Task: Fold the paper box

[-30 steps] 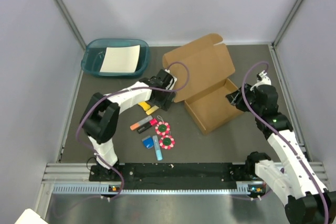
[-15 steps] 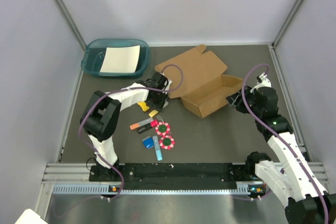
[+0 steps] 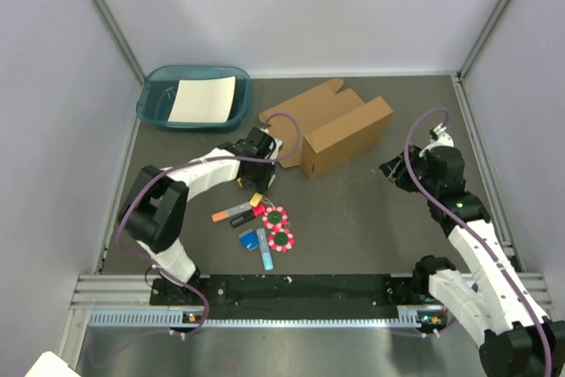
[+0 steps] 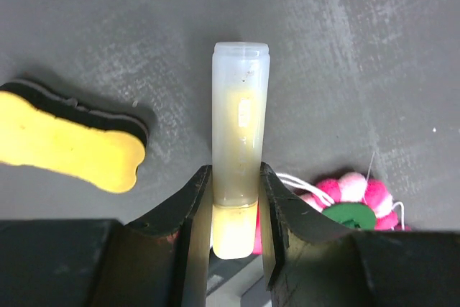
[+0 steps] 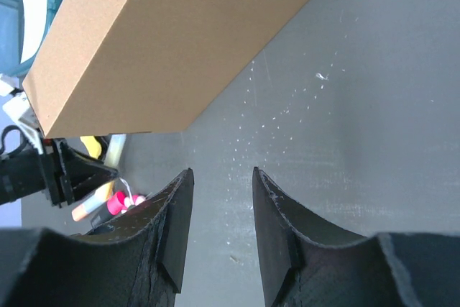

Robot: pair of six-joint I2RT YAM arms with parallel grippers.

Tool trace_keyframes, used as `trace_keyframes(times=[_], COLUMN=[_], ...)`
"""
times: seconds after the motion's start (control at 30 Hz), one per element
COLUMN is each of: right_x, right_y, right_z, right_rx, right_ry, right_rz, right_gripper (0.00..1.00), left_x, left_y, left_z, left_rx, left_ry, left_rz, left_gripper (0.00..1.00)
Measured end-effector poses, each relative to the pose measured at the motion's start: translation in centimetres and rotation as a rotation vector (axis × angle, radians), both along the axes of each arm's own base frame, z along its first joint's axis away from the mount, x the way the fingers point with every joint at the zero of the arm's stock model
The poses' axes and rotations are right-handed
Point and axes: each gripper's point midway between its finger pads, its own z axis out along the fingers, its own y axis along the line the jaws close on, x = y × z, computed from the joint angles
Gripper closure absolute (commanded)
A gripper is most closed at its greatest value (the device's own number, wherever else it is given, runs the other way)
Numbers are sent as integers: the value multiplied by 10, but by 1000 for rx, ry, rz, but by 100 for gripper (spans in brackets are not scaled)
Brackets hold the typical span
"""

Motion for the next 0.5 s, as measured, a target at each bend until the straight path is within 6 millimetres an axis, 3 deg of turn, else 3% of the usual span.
trace_keyframes(times=[0.23,0.4,0.5], right_x=[4,28,55], right_y=[-1,-1,3], right_z=[5,41,74], right_rx=[-3,11,32], right_ry=[-1,-50,-113], right_rz=[-10,-42,-59], right_gripper=[61,62,70], left_x=[0,3,3], left_y=[10,18,21], left_z=[33,64,82], left_rx=[-19,-49,-80], left_ry=[-98,-203,-263], left_rz=[52,114,143], left_gripper=[100,100,100])
